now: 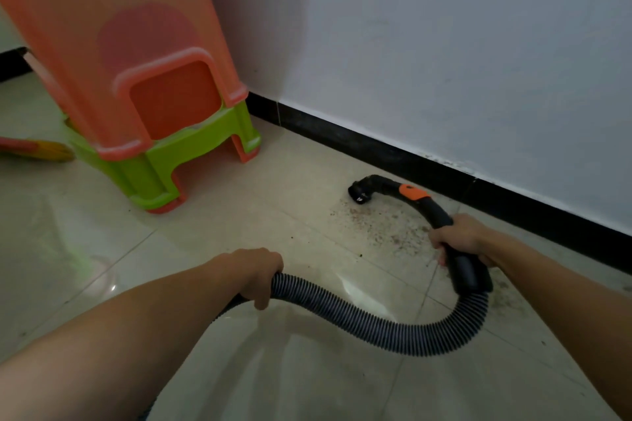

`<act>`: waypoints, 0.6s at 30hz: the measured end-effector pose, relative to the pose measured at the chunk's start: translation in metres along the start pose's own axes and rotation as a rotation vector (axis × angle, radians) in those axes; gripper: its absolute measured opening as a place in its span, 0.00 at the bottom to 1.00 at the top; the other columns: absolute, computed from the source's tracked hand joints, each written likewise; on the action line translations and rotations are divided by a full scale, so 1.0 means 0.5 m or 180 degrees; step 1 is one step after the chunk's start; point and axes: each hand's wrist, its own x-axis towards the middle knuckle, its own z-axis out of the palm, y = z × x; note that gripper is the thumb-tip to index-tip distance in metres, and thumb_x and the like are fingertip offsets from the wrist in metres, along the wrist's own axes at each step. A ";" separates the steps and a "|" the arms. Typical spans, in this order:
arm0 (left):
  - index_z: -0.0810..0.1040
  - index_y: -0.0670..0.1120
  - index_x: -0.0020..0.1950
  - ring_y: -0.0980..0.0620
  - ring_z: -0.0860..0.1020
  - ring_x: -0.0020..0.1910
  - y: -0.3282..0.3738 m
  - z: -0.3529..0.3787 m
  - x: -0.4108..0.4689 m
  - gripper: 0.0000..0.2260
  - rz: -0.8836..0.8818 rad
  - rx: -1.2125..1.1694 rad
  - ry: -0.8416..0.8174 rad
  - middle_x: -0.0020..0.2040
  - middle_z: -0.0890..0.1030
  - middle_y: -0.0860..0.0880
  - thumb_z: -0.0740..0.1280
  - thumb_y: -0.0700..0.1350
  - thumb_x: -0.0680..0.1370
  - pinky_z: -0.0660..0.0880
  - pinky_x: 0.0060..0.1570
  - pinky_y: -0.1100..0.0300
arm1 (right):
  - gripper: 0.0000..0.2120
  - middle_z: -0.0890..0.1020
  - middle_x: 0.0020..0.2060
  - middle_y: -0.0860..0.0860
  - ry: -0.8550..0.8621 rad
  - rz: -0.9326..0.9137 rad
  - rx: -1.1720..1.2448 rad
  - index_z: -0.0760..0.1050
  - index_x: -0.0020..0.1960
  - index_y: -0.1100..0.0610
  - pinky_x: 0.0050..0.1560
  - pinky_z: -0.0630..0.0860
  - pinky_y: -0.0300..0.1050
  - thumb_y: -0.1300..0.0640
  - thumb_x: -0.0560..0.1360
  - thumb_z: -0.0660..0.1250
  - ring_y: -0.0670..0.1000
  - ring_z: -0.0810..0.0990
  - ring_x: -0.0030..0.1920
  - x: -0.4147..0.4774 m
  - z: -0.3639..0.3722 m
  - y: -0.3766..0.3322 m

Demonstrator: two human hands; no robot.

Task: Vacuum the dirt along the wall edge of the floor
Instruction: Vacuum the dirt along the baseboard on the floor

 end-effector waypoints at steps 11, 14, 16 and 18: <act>0.70 0.49 0.50 0.47 0.78 0.50 -0.021 0.012 -0.025 0.16 -0.0084 0.0027 -0.0016 0.49 0.76 0.48 0.74 0.45 0.69 0.75 0.44 0.55 | 0.21 0.80 0.41 0.64 0.0257 -0.0223 -0.0135 0.69 0.60 0.65 0.31 0.80 0.47 0.68 0.68 0.68 0.58 0.80 0.29 0.020 0.042 -0.032; 0.71 0.50 0.49 0.47 0.78 0.49 -0.033 0.016 -0.032 0.15 -0.0124 -0.0094 -0.0059 0.47 0.76 0.49 0.74 0.45 0.68 0.76 0.45 0.54 | 0.20 0.81 0.41 0.64 0.0064 -0.0200 -0.0296 0.69 0.59 0.64 0.33 0.81 0.48 0.69 0.68 0.68 0.57 0.81 0.28 0.004 0.050 -0.038; 0.72 0.49 0.48 0.47 0.79 0.49 -0.037 0.017 -0.035 0.15 -0.0139 -0.0179 -0.0148 0.46 0.76 0.49 0.75 0.45 0.68 0.77 0.46 0.53 | 0.20 0.81 0.40 0.63 0.0018 -0.0137 -0.0350 0.69 0.60 0.65 0.34 0.81 0.48 0.69 0.68 0.68 0.57 0.81 0.29 -0.007 0.036 -0.030; 0.73 0.48 0.48 0.46 0.80 0.49 -0.037 0.017 -0.033 0.15 -0.0132 -0.0183 -0.0268 0.45 0.78 0.48 0.76 0.45 0.68 0.78 0.49 0.52 | 0.20 0.81 0.40 0.63 -0.0005 -0.0105 -0.0375 0.70 0.59 0.65 0.36 0.81 0.49 0.69 0.68 0.68 0.57 0.81 0.29 -0.016 0.023 -0.018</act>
